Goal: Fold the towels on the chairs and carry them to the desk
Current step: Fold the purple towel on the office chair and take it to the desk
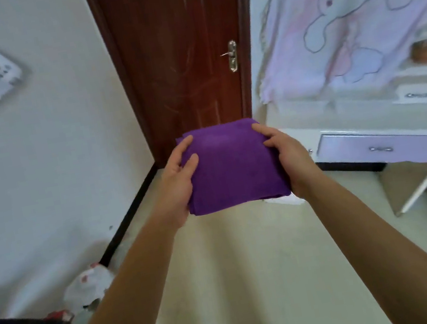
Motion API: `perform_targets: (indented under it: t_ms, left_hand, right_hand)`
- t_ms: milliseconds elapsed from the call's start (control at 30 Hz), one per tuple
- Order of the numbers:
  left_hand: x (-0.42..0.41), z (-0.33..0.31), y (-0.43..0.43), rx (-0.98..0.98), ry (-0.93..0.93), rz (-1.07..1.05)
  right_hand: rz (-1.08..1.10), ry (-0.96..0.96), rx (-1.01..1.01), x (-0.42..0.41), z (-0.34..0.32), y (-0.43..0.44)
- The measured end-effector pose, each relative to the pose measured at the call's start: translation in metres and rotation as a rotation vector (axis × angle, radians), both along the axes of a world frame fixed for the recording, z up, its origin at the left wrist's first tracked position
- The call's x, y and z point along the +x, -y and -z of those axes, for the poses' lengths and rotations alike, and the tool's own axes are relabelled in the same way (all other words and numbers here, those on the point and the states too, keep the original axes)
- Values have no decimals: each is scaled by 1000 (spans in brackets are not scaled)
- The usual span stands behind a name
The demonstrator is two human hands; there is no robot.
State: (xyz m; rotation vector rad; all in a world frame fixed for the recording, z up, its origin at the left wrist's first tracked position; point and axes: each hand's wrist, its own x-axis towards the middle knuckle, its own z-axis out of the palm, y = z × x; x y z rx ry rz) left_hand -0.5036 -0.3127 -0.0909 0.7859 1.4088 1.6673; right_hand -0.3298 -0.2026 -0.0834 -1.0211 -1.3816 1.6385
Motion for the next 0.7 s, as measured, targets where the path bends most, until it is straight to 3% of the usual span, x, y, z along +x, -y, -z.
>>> perform_targets:
  t_ms: [233, 433, 700]
  left_hand:
    - [110, 3, -137, -12, -71, 161]
    - [151, 23, -251, -37, -56, 258]
    - [197, 33, -466, -106, -94, 442]
  right_hand:
    - [148, -2, 19, 132, -2, -92]
    - [241, 23, 41, 177, 28, -188]
    - [403, 111, 82, 235, 42, -376]
